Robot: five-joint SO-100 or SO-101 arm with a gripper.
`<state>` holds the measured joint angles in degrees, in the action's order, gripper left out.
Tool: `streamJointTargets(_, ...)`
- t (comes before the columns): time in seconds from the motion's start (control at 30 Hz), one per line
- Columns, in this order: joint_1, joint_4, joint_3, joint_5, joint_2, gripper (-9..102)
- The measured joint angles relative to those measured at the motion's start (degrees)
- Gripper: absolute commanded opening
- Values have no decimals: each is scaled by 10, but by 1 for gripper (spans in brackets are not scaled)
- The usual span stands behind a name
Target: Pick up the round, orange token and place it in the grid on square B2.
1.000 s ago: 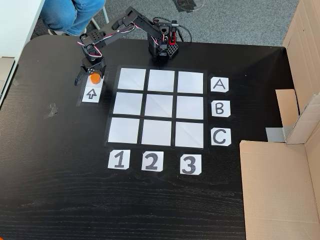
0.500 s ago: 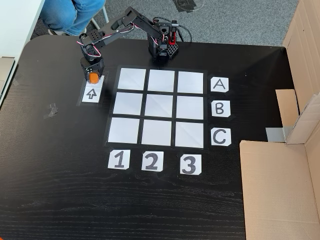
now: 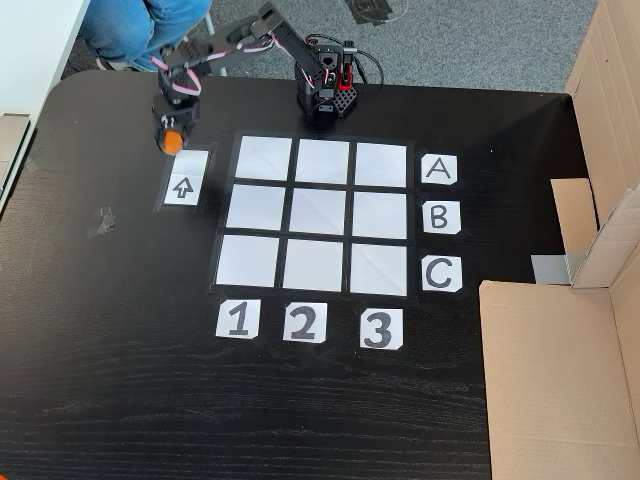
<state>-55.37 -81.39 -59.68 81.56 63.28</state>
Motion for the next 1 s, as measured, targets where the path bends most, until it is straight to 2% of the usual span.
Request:
streamJointTargets(0.3, 60, -22, -73, -26, 200, -1)
streamJointTargets(0.7, 330, -67, -300, -31, 491, -1)
streamJointTargets(1.0, 475, -78, -329, 28, 523, -1)
